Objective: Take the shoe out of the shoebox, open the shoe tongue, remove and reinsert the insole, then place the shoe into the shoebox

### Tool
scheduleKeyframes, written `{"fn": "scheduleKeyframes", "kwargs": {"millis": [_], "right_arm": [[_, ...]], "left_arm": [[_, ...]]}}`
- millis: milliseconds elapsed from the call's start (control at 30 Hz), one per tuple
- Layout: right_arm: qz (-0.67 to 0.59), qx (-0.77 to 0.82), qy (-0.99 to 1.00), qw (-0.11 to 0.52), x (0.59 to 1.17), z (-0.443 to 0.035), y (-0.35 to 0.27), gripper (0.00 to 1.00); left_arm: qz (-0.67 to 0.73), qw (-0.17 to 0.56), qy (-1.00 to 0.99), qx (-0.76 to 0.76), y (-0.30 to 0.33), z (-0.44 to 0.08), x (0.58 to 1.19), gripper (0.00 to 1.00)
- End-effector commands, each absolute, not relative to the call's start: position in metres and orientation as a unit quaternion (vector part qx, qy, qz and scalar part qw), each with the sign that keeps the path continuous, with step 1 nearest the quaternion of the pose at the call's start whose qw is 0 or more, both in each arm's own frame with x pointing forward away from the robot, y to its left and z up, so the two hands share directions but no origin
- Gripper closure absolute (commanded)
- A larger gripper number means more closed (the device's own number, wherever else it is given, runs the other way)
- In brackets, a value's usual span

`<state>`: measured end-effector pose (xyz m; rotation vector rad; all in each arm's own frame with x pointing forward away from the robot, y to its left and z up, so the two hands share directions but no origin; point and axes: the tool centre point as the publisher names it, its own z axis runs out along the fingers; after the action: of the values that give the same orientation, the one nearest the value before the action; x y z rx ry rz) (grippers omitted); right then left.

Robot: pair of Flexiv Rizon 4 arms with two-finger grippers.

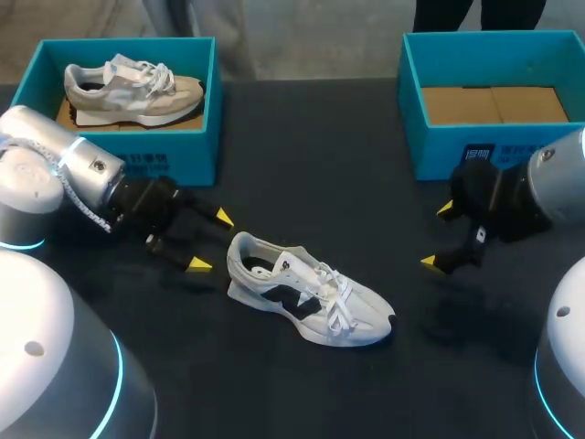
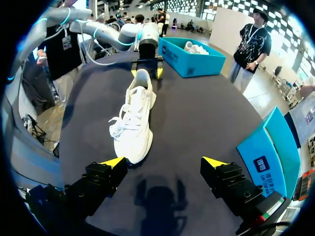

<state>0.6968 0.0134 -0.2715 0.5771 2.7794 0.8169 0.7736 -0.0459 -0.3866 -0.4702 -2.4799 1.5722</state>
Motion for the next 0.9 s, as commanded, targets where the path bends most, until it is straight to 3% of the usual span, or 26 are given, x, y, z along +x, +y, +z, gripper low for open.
{"fn": "scheduleKeyframes", "kwargs": {"millis": [33,900], "right_arm": [[0.273,0.195,0.937,0.095,0.696,-0.273,0.015,0.0],[0.273,0.195,0.937,0.095,0.696,-0.273,0.015,0.0]], "left_arm": [[0.525,0.089,-0.83,-0.166,-0.052,-0.387,0.773,0.0],[0.547,0.115,-0.808,-0.186,-0.088,-0.392,0.755,0.0]]}}
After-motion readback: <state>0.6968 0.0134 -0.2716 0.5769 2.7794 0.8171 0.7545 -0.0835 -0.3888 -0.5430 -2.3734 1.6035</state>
